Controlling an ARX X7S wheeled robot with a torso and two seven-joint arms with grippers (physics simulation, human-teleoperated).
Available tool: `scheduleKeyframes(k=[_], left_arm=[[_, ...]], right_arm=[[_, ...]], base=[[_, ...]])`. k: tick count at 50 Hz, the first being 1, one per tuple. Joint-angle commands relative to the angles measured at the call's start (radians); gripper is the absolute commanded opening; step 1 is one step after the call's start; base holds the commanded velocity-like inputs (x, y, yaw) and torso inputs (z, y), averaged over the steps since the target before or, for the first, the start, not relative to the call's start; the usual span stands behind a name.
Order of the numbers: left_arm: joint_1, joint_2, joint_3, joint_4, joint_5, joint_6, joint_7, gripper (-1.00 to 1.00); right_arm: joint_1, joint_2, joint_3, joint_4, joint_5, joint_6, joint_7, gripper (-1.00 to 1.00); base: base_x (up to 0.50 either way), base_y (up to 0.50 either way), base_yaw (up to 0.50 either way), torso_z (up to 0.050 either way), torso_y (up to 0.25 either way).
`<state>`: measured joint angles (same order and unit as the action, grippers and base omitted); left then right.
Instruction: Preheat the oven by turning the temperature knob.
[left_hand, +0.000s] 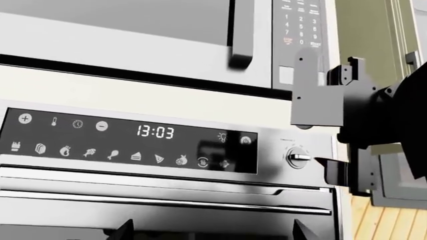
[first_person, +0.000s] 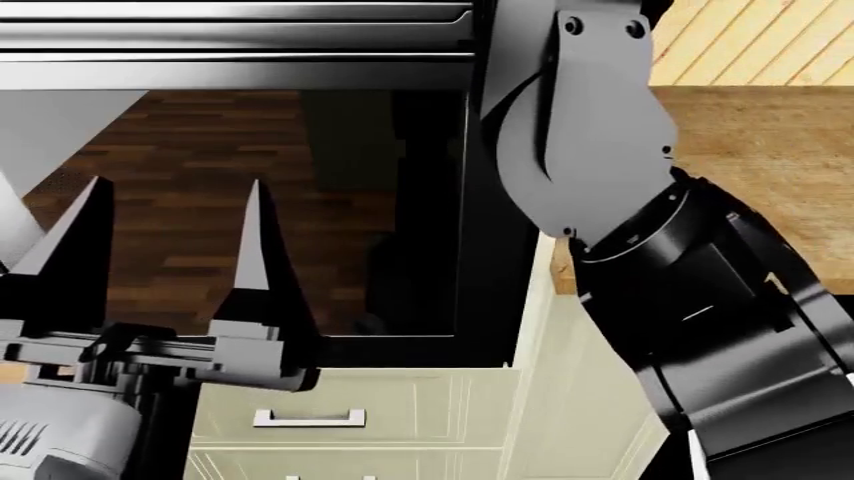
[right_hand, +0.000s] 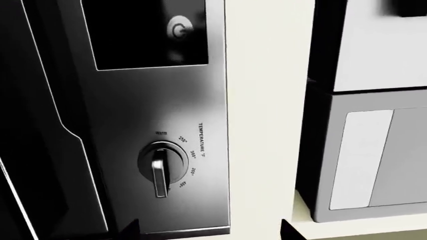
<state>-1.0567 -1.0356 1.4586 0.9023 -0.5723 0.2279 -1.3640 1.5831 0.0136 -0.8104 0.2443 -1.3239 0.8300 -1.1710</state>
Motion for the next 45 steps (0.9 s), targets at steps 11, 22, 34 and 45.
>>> scheduleKeyframes(k=[11,22,34,45], left_arm=[[0.018,0.015,-0.002,-0.036,-0.006,0.004,0.016,1.00],[0.028,0.023,-0.004,-0.061,-0.010,0.011,0.026,1.00],[0.038,0.033,-0.005,-0.087,-0.016,0.013,0.037,1.00],[0.043,0.037,-0.006,-0.079,-0.011,0.000,0.037,1.00]], right_arm=[[-0.002,0.015,-0.047,0.028,0.131,0.014,0.092,1.00],[-0.012,0.007,-0.054,0.060,0.181,0.015,0.148,1.00],[-0.021,0.005,-0.069,0.088,0.238,0.017,0.204,1.00],[-0.029,0.032,-0.080,0.071,0.245,0.040,0.212,1.00]], base=[[0.00,0.00,0.00,0.000,0.000],[0.00,0.00,0.00,0.000,0.000],[0.00,0.00,0.00,0.000,0.000],[0.00,0.00,0.00,0.000,0.000]])
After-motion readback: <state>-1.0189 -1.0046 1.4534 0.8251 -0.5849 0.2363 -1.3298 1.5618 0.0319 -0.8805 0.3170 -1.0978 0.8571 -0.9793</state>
